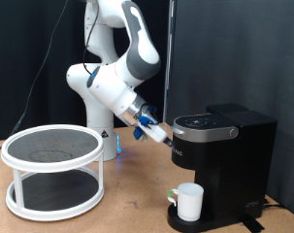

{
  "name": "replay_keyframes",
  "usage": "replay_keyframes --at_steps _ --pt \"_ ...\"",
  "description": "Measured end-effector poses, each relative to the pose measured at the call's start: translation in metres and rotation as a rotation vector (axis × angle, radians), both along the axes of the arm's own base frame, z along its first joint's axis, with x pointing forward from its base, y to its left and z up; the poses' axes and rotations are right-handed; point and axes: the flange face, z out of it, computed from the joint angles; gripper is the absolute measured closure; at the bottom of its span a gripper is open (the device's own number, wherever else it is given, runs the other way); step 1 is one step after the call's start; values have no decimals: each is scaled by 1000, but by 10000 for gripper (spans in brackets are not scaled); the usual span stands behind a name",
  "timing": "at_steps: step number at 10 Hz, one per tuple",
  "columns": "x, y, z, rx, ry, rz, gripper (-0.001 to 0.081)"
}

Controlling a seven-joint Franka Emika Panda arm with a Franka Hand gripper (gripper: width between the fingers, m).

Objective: Make a cup of coffee with the keurig machine

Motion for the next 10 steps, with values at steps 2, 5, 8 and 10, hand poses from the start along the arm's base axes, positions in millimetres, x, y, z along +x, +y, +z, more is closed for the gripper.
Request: replay_keyframes --at_steps 2,5,8,10 --pt "-4 -2 7 18 -8 2 72" --pt "-23 14 7 71 31 119 72" --pt "-36 25 38 158 0 125 72" --pt "-38 27 66 193 -31 91 72"
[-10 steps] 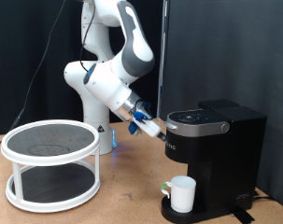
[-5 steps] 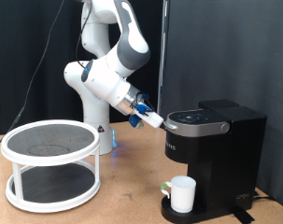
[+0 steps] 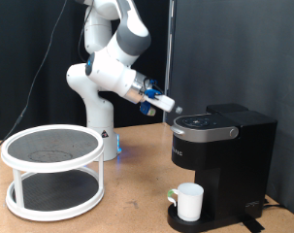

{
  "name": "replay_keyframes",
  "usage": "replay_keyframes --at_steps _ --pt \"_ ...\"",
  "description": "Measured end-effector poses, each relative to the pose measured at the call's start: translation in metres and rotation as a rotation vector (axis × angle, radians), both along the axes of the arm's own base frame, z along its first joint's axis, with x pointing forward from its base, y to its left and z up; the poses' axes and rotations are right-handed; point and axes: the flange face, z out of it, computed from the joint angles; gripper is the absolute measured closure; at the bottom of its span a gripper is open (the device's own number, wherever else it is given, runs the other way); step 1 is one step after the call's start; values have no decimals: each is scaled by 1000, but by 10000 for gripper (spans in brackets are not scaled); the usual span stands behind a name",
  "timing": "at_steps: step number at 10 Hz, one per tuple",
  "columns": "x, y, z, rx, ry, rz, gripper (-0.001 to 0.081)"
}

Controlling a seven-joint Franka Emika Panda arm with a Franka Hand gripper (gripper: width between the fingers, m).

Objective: Make a cup of coffee with the keurig machine

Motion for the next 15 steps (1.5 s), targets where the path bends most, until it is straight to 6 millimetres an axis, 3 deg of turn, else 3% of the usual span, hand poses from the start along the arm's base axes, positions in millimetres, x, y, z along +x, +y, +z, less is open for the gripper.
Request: replay_keyframes --at_steps 4,6,8,12,14,15 --pt "-17 0 52 40 58 21 72" --pt "-24 -1 59 40 45 12 72" --pt "-14 3 70 -107 8 37 72" --pt "19 16 113 -590 -203 107 72" --pt "40 15 121 -566 -187 127 72" --pt "40 16 121 -573 -193 125 72"
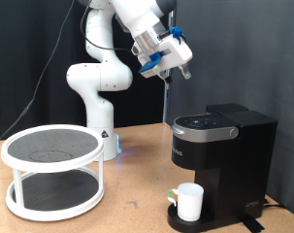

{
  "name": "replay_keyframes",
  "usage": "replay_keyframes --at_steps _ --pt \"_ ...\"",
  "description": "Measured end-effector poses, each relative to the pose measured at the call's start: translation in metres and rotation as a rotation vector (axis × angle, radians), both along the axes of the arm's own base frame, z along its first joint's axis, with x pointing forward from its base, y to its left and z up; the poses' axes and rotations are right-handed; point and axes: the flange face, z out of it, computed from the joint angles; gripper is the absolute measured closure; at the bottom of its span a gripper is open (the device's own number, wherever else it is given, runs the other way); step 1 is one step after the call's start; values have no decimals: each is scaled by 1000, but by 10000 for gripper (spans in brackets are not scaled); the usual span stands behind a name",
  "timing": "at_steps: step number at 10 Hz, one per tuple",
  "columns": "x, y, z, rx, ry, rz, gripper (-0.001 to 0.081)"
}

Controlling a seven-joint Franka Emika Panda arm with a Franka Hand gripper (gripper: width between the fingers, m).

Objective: Make a cup of coffee with the keurig machine

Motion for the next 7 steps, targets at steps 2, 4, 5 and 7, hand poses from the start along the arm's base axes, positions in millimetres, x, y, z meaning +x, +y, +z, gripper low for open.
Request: replay_keyframes --at_steps 2,4,5,7 --pt "-2 3 -1 -123 -5 40 72" --pt "3 12 5 -339 -10 77 72" --pt "9 17 13 -396 -18 95 72" --pt "27 18 29 -414 -45 42 72"
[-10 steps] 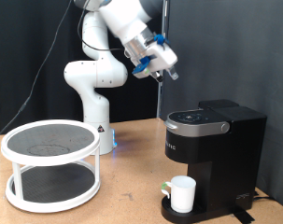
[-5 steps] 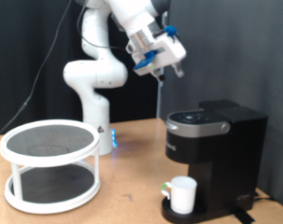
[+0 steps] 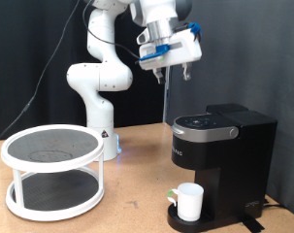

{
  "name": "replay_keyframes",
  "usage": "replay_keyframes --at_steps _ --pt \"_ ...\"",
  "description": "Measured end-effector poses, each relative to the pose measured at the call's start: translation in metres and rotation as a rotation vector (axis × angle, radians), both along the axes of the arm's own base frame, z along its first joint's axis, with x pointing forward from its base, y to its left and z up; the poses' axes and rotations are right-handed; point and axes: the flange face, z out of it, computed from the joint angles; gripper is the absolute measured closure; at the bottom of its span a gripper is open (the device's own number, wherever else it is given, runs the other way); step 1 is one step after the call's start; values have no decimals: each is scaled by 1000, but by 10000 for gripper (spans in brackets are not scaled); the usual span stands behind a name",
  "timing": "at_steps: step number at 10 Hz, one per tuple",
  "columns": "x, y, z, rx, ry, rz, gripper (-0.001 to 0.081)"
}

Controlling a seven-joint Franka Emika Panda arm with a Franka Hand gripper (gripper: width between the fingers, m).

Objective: Make a cup of coffee with the keurig machine

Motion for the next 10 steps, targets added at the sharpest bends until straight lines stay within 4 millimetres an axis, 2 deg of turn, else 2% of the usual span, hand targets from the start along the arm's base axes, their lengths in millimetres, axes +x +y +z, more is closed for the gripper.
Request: replay_keyframes --at_steps 3,8,10 --pt "31 -6 7 28 9 -54 72" --pt "84 -8 -12 73 231 4 72" --pt "84 -9 -13 69 207 -2 72"
